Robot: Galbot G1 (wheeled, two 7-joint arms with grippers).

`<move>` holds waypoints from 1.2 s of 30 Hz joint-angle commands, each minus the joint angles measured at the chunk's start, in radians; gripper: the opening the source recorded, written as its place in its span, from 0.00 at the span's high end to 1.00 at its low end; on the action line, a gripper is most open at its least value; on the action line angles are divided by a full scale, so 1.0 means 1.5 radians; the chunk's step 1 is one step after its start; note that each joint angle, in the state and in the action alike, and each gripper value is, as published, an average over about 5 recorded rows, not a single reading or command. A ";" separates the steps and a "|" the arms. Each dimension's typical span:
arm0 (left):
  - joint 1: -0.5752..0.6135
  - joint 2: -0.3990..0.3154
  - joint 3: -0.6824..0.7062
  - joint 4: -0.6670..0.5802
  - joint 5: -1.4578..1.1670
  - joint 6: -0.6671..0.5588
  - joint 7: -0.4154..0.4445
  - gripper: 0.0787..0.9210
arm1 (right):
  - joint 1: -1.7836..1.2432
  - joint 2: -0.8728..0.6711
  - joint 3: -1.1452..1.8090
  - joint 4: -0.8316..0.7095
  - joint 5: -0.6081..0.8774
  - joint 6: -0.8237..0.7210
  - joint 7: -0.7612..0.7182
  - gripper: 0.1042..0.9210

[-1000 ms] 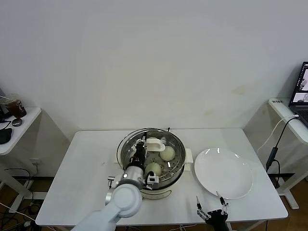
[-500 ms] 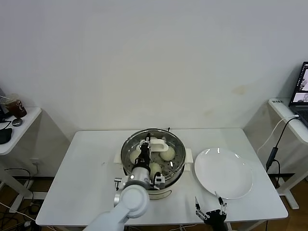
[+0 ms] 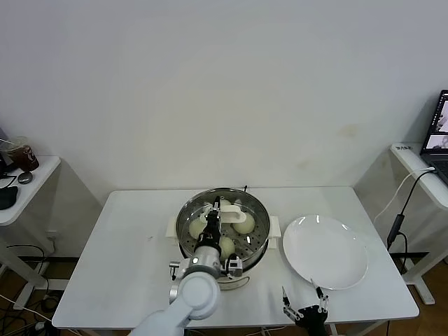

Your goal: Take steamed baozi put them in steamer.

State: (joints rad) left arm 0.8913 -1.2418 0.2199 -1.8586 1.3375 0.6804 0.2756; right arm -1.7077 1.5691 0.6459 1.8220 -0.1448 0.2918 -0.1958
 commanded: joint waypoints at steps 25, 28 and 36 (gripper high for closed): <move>0.406 0.062 -0.268 -0.317 -0.626 -0.326 -0.259 0.29 | -0.016 -0.006 -0.002 0.016 0.004 -0.004 -0.004 0.12; 0.548 0.039 -0.392 -0.310 -0.809 -0.549 -0.316 0.19 | -0.017 -0.008 0.001 0.013 0.010 -0.001 -0.007 0.12; 0.769 0.035 -0.491 -0.261 -1.059 -0.677 -0.299 0.12 | -0.031 -0.023 -0.010 0.035 0.065 -0.029 -0.021 0.12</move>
State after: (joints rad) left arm 1.5366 -1.1793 -0.2119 -2.2244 0.4360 0.1456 -0.0639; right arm -1.7358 1.5514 0.6438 1.8417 -0.1166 0.2850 -0.2102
